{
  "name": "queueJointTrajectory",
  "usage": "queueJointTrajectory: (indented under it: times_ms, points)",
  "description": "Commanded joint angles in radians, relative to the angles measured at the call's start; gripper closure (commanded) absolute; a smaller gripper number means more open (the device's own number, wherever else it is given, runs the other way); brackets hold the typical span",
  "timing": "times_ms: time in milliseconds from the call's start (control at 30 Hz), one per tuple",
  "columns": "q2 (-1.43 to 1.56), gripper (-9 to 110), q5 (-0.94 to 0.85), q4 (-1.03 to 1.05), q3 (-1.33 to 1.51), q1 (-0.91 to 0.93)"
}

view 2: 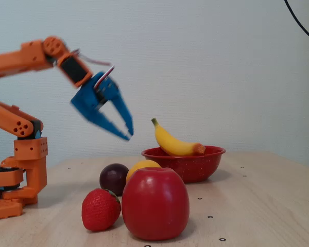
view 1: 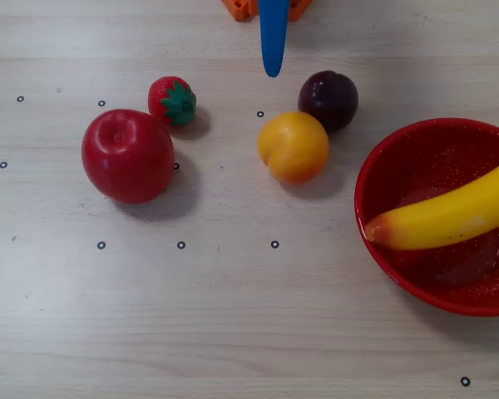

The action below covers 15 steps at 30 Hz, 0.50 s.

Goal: Put the banana in the red bowl.

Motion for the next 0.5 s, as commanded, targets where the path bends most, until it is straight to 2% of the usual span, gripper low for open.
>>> queueJointTrajectory:
  times_ms: [0, 467]
  points:
    - [0.098, 101, 0.028, -0.044, 0.058, -0.035]
    - [0.518, 101, 0.035, -0.123, 0.486, -0.038]
